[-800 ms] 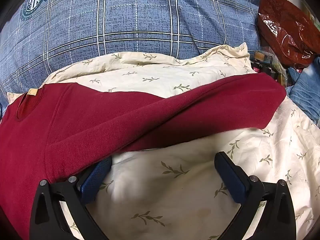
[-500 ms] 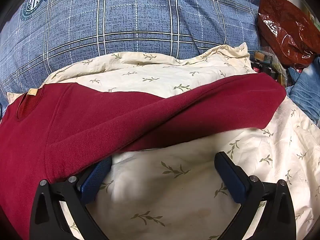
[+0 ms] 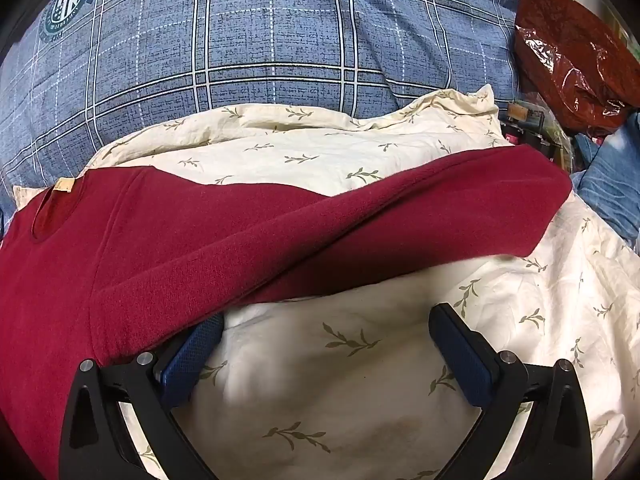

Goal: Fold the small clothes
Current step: 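Position both grippers over the red sweater spread on the sheet, then move the left gripper to the sleeve nearest it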

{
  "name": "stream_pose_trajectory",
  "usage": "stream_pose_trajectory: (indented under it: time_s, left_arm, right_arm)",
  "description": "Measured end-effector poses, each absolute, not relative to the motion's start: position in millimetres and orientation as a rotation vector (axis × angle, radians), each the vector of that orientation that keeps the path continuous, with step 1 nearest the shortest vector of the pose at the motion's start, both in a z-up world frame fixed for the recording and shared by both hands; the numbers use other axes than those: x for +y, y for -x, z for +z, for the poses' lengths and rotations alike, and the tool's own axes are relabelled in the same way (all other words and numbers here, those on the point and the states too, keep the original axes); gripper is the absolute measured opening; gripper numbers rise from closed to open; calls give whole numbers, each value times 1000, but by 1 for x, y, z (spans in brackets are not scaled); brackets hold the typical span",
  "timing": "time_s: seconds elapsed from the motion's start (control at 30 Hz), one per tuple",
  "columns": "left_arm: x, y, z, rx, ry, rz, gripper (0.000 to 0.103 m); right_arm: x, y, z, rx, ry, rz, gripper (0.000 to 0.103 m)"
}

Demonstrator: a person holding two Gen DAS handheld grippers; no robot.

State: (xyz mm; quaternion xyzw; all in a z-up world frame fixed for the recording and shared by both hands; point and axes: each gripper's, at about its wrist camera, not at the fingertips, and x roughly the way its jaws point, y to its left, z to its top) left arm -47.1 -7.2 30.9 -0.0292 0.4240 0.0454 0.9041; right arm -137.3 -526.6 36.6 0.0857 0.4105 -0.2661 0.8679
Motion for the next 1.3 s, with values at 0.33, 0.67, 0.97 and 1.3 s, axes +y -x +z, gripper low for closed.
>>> stream_pose_trajectory:
  time_s: [0.33, 0.67, 0.97, 1.3]
  left_arm:
    - [-47, 113, 73, 738, -25, 19, 103]
    - [-89, 138, 97, 730, -69, -75, 103]
    - [-115, 143, 105, 721, -88, -128, 103]
    - [-130, 132, 94, 731, -108, -146, 103]
  right_arm:
    - [-482, 193, 66, 877, -106, -453, 103]
    - [-400, 235, 112, 833, -192, -206, 103]
    - [-331, 184, 114, 804, -161, -102, 103]
    - [-312, 147, 101, 794, -162, -131, 103]
